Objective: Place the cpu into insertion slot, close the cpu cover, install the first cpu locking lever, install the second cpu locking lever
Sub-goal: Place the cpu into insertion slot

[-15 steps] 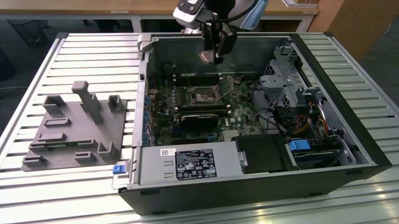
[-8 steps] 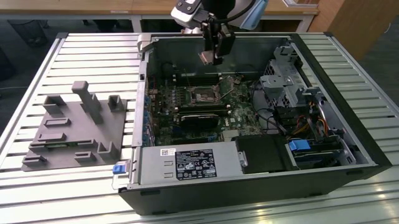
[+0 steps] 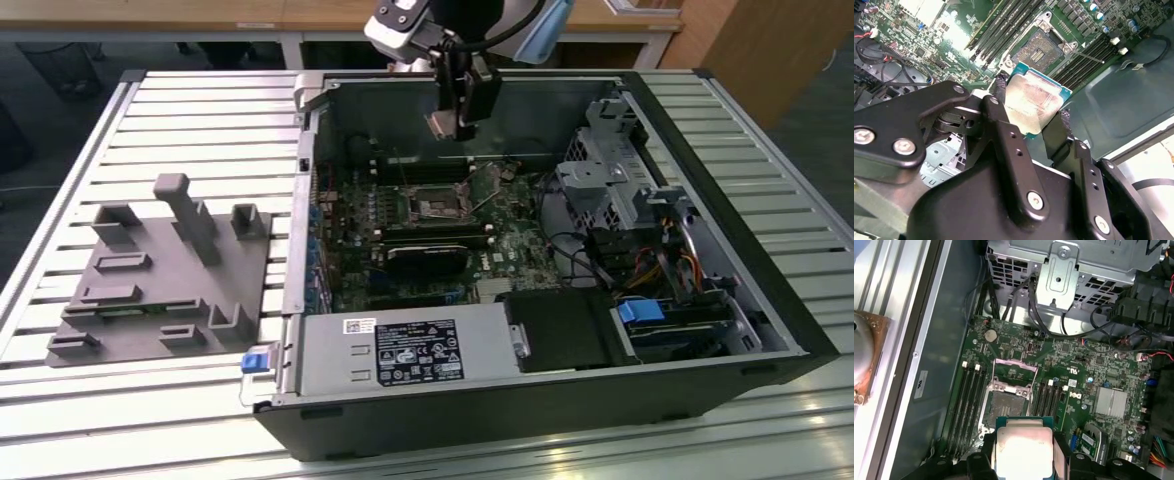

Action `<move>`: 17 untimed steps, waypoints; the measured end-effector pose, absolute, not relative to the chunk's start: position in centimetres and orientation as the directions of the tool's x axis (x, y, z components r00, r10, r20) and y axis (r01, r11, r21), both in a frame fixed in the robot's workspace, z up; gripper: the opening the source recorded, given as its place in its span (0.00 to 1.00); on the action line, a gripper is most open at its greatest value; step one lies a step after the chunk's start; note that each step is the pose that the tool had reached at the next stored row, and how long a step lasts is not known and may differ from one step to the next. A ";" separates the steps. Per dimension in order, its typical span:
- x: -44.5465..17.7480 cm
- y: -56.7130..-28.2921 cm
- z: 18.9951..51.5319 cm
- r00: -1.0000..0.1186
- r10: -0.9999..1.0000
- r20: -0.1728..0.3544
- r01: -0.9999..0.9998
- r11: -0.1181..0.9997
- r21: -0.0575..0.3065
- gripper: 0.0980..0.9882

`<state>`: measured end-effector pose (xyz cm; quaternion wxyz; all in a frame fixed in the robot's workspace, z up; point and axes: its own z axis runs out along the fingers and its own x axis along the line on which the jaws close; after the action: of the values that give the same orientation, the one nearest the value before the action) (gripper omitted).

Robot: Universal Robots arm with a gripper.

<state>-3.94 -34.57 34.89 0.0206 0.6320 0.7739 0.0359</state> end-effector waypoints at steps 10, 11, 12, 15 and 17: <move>-3.9 -34.6 34.7 -0.195 0.981 0.014 0.978 0.193 0.082 0.50; -3.9 -34.6 34.6 -0.195 0.981 0.014 0.978 0.193 0.082 0.50; -3.9 -34.6 34.6 -0.195 0.981 0.014 0.978 0.193 0.082 0.50; -3.9 -34.6 34.5 -0.194 0.981 0.014 0.978 0.192 0.082 0.50; -3.9 -34.6 34.4 -0.193 0.981 0.014 0.978 0.192 0.082 0.50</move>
<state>-3.94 -34.57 34.41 0.0207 0.6347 0.7716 0.0359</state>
